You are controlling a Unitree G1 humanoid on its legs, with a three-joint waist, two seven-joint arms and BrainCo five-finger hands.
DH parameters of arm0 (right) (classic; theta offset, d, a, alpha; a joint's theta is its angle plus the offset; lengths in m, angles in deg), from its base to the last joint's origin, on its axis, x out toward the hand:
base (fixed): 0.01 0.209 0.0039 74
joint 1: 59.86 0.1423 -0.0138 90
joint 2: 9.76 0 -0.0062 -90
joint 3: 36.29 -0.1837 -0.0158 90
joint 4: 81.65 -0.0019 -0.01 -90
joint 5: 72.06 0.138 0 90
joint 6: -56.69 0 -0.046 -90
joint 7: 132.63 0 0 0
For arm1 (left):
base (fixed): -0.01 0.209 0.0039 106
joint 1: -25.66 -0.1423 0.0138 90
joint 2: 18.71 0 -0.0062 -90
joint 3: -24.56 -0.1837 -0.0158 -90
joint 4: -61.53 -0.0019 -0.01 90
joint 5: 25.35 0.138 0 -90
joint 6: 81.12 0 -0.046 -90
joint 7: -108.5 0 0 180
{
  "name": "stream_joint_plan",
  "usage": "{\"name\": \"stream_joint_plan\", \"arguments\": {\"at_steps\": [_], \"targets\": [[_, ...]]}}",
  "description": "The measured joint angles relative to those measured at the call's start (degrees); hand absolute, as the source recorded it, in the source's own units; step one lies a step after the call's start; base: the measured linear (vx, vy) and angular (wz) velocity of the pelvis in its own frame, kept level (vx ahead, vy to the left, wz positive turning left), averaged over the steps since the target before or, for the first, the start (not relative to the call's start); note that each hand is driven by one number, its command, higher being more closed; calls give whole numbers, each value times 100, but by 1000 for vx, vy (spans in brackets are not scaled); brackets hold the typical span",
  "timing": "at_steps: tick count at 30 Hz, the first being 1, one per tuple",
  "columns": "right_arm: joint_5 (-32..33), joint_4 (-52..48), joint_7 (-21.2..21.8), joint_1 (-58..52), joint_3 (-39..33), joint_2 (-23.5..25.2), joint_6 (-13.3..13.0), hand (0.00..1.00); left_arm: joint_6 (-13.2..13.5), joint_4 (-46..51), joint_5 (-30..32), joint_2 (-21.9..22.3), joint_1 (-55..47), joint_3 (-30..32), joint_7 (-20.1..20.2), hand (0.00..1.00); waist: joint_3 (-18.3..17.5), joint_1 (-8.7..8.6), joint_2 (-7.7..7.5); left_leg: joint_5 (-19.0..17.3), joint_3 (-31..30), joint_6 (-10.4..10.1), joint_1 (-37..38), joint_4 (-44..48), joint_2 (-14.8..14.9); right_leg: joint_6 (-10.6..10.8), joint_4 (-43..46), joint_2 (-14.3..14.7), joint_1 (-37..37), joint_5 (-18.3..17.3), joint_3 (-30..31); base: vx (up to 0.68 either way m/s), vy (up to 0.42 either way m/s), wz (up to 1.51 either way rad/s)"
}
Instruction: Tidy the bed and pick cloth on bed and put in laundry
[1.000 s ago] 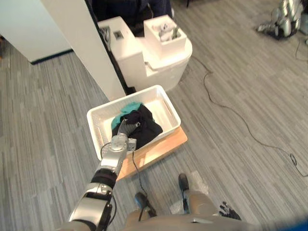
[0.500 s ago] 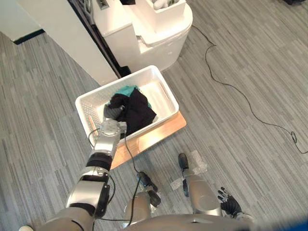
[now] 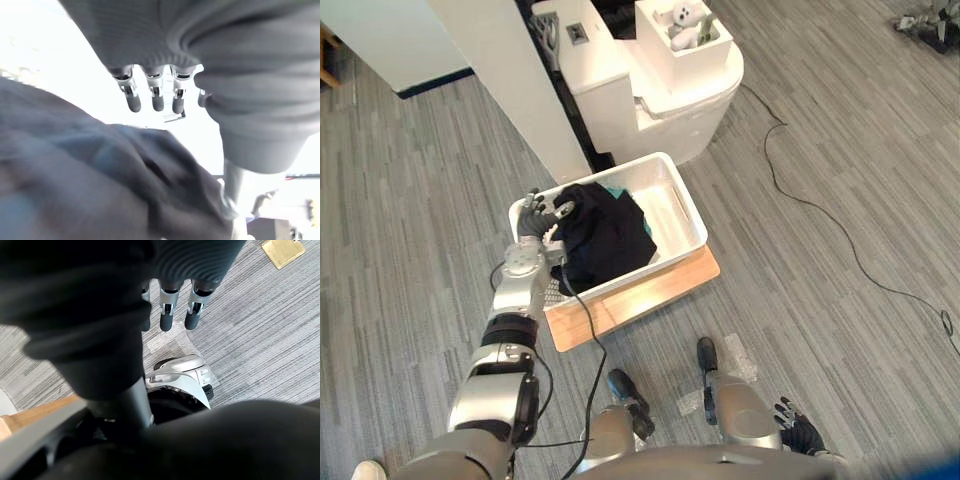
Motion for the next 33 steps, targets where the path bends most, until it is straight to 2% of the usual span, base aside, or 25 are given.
{"name": "stream_joint_plan", "arguments": {"at_steps": [7, 9, 17, 20, 25, 27, 33], "targets": [[-179, 277, -8, -213, -138, -18, 115, 0, 169, 257, -14, 3, -1096, 48, 398, 0, -659, 106, 121, 141, -212, -57, 486, -361, -72, 10, -58, 0, 488, -154, -295, 20, -15, 17], [-278, 361, -5, -241, -181, -16, 120, 0, 192, 262, -202, 2, -1296, 164, 444, 0, -795, 108, 145, 184, -306, -46, 539, -454, -98, 15, -105, -10, 586, -161, -374, -14, -2, 23], [-503, 522, -10, -262, -205, -14, 213, 0, 152, 819, -875, -1, -2119, 645, 564, 0, -959, 265, 130, 201, -564, -24, 690, -493, -134, 44, -241, -62, 938, -188, -635, -19, 5, 17], [-499, 616, -9, -262, -207, -20, 228, 0, 31, 822, -1129, 31, -2606, 898, 534, 0, -1076, 293, 132, 197, -663, -28, 698, -495, -130, 49, -322, -62, 1034, -197, -744, 29, -6, 18], [-504, 835, -14, -256, -217, -21, 176, 0, -112, 228, -1246, 380, -3258, 1286, 532, 0, -1152, 448, 105, 182, -808, -49, 772, -495, -131, 63, -440, -67, 1253, -215, -905, 39, -3, 16], [-501, 953, -44, -242, -217, -4, 50, 0, -211, -168, -1212, 624, -3559, 1371, 566, 0, -1251, 540, 89, 164, -871, -69, 784, -496, -132, 67, -484, -69, 1329, -240, -968, 32, -6, 15], [-521, 1175, -34, -234, -240, 1, -113, 0, -221, -1368, -554, 1525, -4261, 1600, 740, 0, -1328, 637, 81, 153, -1035, -84, 799, -498, -129, 72, -470, -77, 1461, -342, -1161, 13, -16, 15]]}}
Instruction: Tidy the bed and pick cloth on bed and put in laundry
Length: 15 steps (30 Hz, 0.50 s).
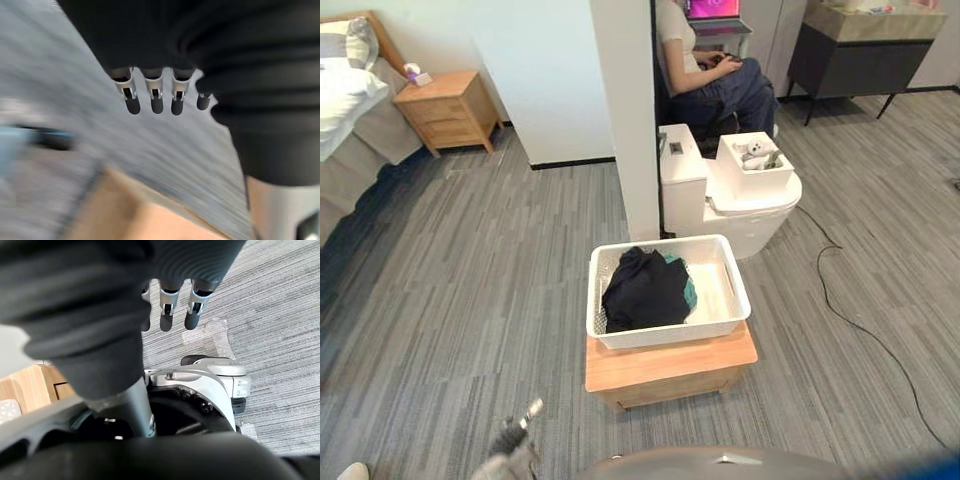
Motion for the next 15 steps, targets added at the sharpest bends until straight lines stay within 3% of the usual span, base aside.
{"name": "stream_joint_plan", "arguments": {"at_steps": [6, 15], "targets": [[-99, 241, -41, -4, -62, -1, -201, 0, -23, -522, 455, 438, -273, 45, -26, 0, -158, 100, 39, -22, -94, -32, 86, -3, 32, -17, 66, 16, 81, -109, -111, -6, -20, 9], [-82, 289, -192, -3, -57, -19, -248, 0, -108, -523, 887, 394, -2, -214, -254, 0, -219, 98, 78, -20, -276, -31, 63, -5, 36, 12, 62, 22, 157, -166, -295, 13, -16, 10]]}}
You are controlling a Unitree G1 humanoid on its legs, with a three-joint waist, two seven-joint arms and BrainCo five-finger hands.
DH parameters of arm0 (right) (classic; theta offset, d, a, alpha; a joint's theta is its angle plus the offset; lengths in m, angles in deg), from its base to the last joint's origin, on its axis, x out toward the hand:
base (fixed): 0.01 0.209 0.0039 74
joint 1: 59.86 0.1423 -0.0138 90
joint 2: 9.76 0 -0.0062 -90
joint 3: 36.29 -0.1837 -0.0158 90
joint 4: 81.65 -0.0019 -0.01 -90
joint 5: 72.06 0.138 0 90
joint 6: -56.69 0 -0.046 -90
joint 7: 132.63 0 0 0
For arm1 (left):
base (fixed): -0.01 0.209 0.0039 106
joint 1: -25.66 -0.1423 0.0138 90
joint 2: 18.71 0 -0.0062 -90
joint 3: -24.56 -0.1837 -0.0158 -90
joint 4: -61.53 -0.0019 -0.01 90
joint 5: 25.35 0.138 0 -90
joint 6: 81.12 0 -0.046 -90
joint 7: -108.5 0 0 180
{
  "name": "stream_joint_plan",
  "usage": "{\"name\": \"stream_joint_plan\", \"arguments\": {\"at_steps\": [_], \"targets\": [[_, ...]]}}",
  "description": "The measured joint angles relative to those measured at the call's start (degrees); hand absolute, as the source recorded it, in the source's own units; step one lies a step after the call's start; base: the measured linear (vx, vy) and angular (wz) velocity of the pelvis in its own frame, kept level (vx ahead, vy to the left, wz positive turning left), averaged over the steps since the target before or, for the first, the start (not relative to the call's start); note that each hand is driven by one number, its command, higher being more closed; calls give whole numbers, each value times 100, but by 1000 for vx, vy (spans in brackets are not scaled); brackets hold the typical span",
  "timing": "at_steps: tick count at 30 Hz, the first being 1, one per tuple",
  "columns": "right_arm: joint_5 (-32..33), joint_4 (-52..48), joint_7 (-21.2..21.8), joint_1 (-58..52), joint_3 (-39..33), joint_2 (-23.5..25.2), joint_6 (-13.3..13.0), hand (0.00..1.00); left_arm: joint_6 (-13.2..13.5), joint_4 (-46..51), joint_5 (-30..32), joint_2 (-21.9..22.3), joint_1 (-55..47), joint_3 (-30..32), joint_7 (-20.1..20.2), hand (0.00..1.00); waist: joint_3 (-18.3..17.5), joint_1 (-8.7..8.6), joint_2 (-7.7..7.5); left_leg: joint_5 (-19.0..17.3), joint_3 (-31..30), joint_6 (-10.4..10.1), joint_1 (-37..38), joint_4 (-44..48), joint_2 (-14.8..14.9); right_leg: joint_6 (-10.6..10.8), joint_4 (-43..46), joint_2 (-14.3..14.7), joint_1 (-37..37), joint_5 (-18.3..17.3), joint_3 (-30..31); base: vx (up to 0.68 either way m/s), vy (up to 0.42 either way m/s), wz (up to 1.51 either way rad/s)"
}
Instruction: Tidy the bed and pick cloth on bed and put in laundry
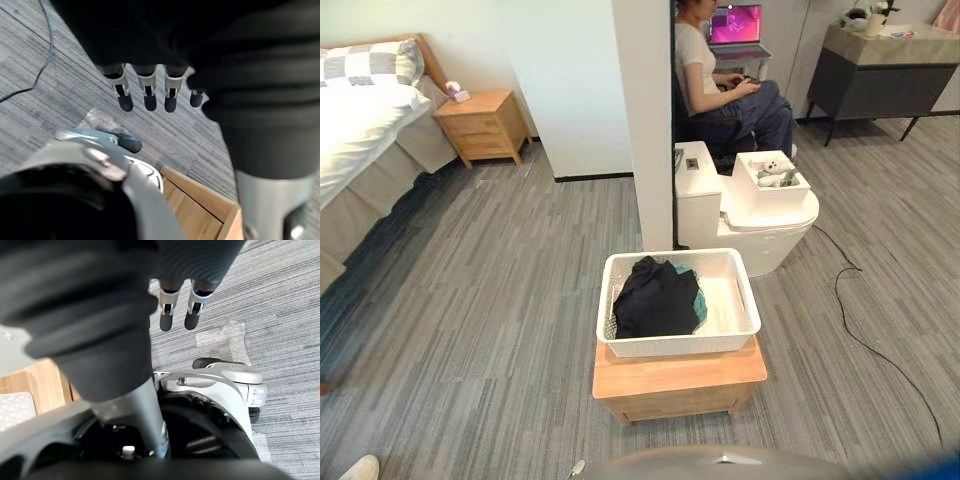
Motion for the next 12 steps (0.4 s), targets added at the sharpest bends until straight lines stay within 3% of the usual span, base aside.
{"name": "stream_joint_plan", "arguments": {"at_steps": [12], "targets": [[3, 243, 77, 96, -14, -50, 4, 0, 48, -168, 13, -225, 177, -606, 13, 0, -118, -53, 55, 33, -189, -24, -84, 2, -48, -6, -108, 22, 16, 4, -111, 26, -6, 5]]}}
